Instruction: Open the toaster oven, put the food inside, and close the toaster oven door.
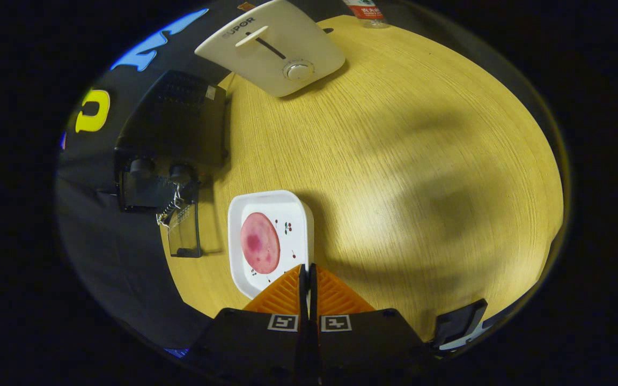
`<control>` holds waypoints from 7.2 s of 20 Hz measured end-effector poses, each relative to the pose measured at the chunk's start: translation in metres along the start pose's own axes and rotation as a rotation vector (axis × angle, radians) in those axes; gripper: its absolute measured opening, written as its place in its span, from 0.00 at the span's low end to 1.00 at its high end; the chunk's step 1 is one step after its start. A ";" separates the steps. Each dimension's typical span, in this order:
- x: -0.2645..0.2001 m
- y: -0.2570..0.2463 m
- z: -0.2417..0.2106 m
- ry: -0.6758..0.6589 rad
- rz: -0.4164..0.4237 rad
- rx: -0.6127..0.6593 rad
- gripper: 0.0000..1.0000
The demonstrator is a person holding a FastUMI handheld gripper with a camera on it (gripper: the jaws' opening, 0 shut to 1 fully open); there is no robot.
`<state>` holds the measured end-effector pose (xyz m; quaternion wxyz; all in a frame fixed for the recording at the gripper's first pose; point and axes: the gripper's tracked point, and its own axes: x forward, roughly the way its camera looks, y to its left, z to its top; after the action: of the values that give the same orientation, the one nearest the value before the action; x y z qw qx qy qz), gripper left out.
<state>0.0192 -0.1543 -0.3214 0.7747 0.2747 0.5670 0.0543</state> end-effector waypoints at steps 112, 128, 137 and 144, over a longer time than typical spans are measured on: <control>0.155 0.287 -0.138 -0.287 -0.289 -0.492 0.98; 0.181 0.256 -0.108 -0.289 -0.461 -0.419 0.98; 0.181 0.261 -0.098 -0.284 -0.455 -0.391 0.99; 0.154 0.284 -0.104 -0.355 -0.405 -0.416 0.99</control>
<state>0.0436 0.1841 -0.3351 0.8959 -0.0023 0.4429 -0.0348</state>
